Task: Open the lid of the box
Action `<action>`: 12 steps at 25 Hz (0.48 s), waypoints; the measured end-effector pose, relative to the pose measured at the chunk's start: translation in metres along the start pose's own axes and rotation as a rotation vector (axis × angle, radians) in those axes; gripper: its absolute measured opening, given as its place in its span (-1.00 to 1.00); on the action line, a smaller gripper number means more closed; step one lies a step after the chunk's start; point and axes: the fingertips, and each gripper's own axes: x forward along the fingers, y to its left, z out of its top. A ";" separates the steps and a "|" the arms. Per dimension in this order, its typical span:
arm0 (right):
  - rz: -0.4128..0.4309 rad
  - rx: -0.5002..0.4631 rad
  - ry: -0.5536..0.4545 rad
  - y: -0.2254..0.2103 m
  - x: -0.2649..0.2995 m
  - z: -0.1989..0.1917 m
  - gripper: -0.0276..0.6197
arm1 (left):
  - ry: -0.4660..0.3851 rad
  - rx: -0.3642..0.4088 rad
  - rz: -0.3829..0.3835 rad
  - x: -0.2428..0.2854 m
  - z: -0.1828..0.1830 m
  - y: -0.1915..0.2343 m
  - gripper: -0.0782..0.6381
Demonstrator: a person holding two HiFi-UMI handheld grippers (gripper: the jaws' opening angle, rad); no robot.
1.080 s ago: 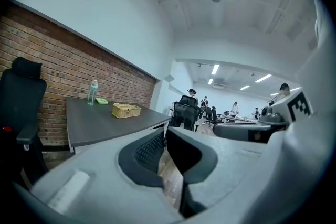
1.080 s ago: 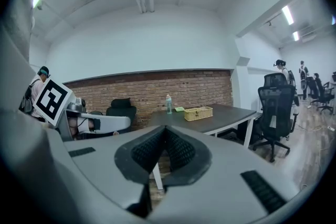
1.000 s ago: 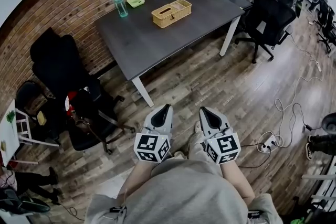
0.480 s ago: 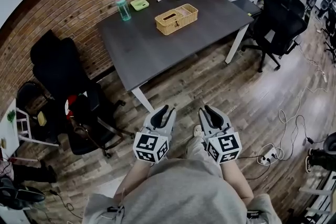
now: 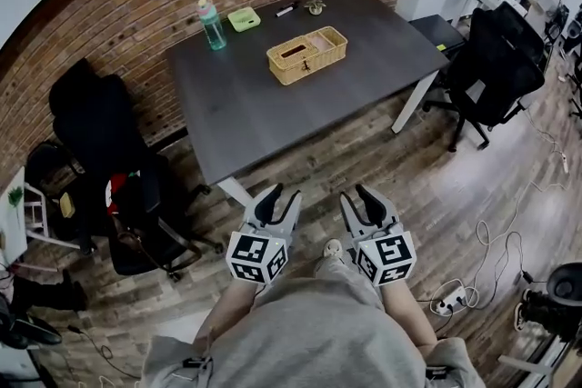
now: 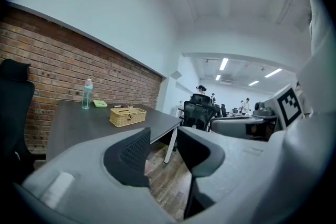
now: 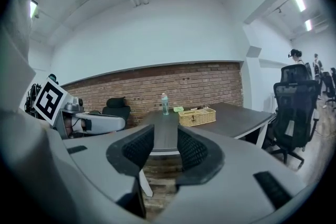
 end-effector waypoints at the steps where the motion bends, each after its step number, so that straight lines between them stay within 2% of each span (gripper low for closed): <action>1: 0.008 -0.003 -0.002 -0.008 0.005 0.004 -0.48 | -0.005 -0.007 0.010 0.008 0.003 0.001 -0.37; 5: 0.039 -0.007 -0.007 -0.041 0.026 0.017 -0.40 | -0.024 -0.041 0.046 0.039 0.013 0.006 -0.37; 12: 0.092 -0.022 0.001 -0.086 0.055 0.024 -0.38 | -0.048 -0.062 0.103 0.088 0.020 0.007 -0.37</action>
